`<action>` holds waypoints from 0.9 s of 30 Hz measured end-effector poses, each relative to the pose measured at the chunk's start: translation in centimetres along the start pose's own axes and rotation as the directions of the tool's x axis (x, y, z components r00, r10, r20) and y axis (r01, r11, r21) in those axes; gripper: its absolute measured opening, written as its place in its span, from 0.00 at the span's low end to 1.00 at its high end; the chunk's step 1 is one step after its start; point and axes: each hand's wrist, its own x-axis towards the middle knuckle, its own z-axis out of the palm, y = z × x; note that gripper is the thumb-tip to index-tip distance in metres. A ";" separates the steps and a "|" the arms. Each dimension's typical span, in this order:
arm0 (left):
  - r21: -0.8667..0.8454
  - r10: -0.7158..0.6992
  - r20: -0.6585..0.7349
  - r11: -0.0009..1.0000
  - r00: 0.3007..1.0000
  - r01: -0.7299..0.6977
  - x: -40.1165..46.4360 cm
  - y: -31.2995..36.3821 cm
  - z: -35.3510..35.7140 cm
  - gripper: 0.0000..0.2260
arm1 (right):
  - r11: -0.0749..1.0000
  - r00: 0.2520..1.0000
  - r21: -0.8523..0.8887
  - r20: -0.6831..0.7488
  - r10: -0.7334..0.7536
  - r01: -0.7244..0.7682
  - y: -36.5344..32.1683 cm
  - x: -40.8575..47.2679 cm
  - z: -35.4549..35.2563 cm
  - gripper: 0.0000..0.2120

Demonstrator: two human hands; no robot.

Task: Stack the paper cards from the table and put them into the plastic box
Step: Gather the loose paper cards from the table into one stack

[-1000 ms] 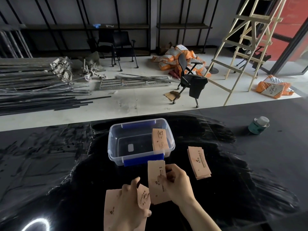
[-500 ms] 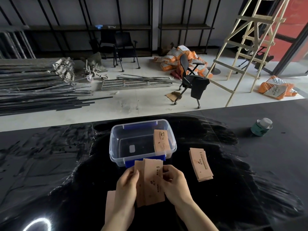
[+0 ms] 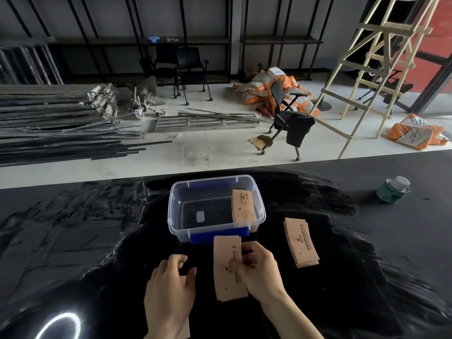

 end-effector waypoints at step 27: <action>-0.362 -0.173 0.049 0.915 0.984 0.178 1.6 -1.7 -0.7 0.05 | 0.966 0.990 0.243 0.126 0.061 -0.091 0.0 -0.5 2.8 0.12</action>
